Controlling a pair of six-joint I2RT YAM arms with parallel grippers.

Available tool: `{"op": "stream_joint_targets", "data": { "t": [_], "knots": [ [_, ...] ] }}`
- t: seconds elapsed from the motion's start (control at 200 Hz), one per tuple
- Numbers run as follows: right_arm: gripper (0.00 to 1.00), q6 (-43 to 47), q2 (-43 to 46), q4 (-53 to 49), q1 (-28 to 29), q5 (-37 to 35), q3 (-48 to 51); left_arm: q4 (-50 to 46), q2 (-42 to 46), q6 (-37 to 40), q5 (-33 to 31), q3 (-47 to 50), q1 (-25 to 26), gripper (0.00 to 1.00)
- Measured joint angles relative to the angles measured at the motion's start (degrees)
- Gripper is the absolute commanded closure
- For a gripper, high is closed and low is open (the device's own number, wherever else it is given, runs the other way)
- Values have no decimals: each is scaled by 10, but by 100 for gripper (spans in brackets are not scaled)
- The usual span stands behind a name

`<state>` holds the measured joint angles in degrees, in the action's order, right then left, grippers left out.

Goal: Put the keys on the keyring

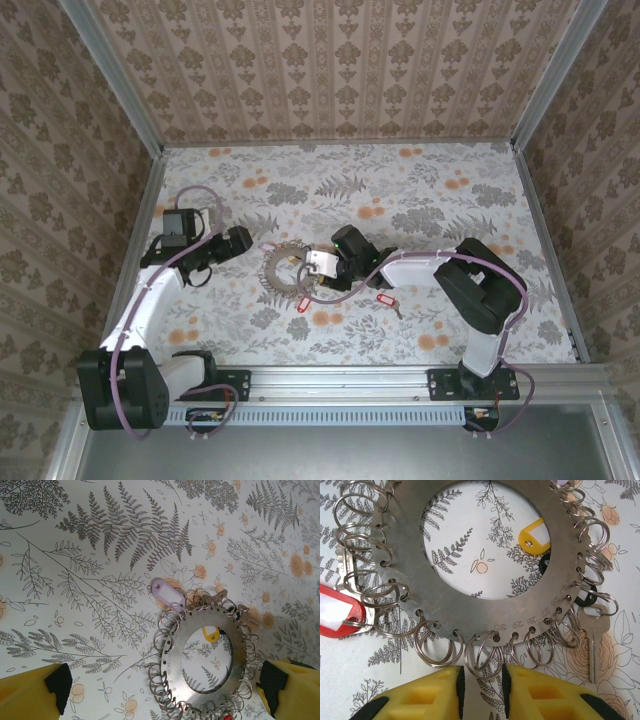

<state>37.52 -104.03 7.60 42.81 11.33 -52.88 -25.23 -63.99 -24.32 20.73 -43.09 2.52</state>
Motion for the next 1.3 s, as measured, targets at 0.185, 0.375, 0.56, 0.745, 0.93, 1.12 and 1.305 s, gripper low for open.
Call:
{"op": "stream_joint_targets", "data": {
  "t": [0.185,0.375,0.56,0.745,0.93,1.12,1.305],
  "knots": [
    [61,-9,-5,0,14,-3,-9,4,0,0,0,0,0,0],
    [74,-17,-18,0,29,-20,-16,5,12,0,0,1,0,0],
    [74,-19,-19,2,30,-50,-16,12,16,0,0,4,0,0],
    [69,-23,-19,15,28,-70,-14,13,16,0,0,4,0,0],
    [66,-29,-5,30,18,-66,5,15,16,0,0,4,0,0],
    [70,-34,6,54,4,-62,16,16,16,0,0,4,0,0],
    [67,-37,6,61,1,-50,16,16,16,0,0,4,0,0]
  ]
}}
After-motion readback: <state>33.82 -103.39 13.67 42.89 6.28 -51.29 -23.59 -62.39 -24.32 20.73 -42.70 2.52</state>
